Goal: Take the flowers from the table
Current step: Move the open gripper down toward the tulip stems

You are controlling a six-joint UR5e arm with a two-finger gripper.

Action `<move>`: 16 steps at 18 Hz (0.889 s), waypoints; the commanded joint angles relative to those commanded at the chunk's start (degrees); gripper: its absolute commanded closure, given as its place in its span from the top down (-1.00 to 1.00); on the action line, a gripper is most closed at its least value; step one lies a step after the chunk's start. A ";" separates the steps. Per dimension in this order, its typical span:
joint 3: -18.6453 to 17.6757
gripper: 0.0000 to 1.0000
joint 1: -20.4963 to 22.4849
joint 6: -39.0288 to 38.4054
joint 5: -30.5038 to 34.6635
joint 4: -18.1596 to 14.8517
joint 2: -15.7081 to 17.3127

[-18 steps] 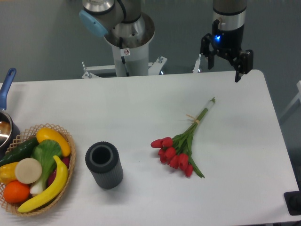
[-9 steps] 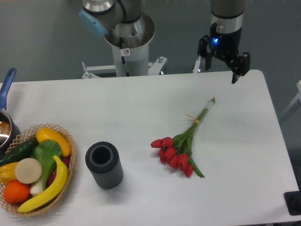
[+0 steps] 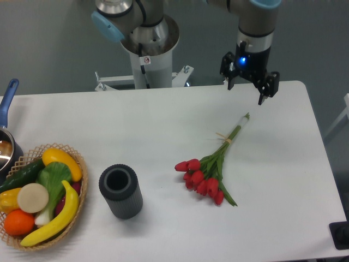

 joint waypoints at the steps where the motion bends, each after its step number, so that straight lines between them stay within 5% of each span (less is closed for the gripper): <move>1: -0.18 1.00 -0.35 -0.09 0.00 0.09 -0.53; 4: -0.27 1.00 -0.79 -0.87 -0.09 0.70 -3.16; 8: -0.53 1.00 -2.64 -7.46 0.09 8.08 -7.73; 16: -0.79 1.00 -4.31 -7.47 0.09 12.57 -12.75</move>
